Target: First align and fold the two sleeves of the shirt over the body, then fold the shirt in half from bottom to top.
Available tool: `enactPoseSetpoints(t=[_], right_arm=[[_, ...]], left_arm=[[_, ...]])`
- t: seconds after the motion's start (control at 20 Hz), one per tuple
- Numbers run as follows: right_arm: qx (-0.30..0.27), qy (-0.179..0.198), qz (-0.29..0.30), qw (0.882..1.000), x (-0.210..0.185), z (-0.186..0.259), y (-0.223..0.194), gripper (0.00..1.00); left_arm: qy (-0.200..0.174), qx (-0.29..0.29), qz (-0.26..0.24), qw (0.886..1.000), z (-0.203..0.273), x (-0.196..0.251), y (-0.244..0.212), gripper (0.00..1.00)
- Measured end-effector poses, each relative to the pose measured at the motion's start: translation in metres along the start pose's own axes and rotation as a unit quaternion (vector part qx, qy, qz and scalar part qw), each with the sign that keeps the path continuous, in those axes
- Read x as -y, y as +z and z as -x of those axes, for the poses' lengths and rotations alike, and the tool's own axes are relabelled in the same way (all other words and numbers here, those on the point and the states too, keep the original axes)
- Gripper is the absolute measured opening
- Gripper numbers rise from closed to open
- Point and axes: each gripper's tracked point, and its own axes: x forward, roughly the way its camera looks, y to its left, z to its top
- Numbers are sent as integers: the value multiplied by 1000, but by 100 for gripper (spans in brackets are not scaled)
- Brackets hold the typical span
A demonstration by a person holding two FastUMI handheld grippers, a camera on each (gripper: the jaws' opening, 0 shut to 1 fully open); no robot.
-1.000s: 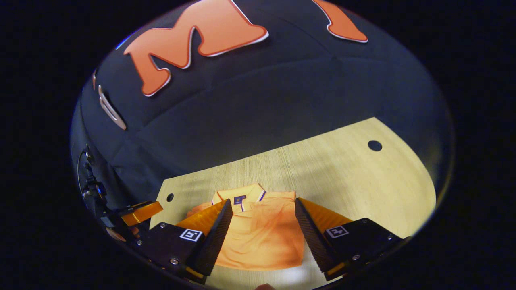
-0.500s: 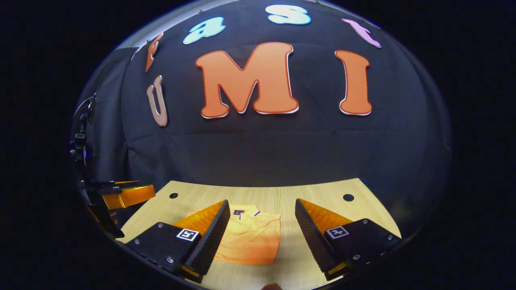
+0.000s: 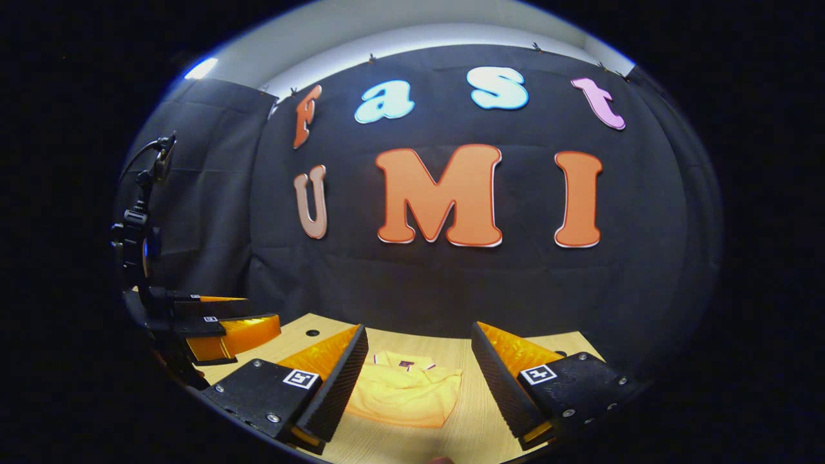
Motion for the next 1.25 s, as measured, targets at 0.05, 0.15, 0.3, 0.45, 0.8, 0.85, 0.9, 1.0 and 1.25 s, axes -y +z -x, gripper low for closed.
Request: enactPoseSetpoints(t=[0.05,0.15,0.3,0.45,0.8,0.85,0.9,1.0,1.25], right_arm=[[13,5,9,1000,-3,6,5,98],[24,14,15,1000,-12,19,7,97],[28,20,10,999,-13,33,6,98],[34,22,-2,999,-17,45,2,98],[29,37,-5,999,-24,59,-2,98],[34,38,-2,999,-26,61,1,100],[39,39,2,998,-27,61,3,98],[41,37,10,998,-26,60,4,98],[40,39,10,998,-31,58,4,98]], left_arm=[[5,13,-7,1000,13,2,3,97],[19,43,-19,999,32,3,11,96],[42,71,-29,996,53,5,15,97],[42,71,-24,996,67,14,8,97],[30,90,-25,995,89,30,13,98],[27,99,-28,994,91,33,14,96],[26,107,-31,993,95,35,17,98],[21,122,-34,992,98,39,25,98],[28,117,-22,993,93,29,22,96]])
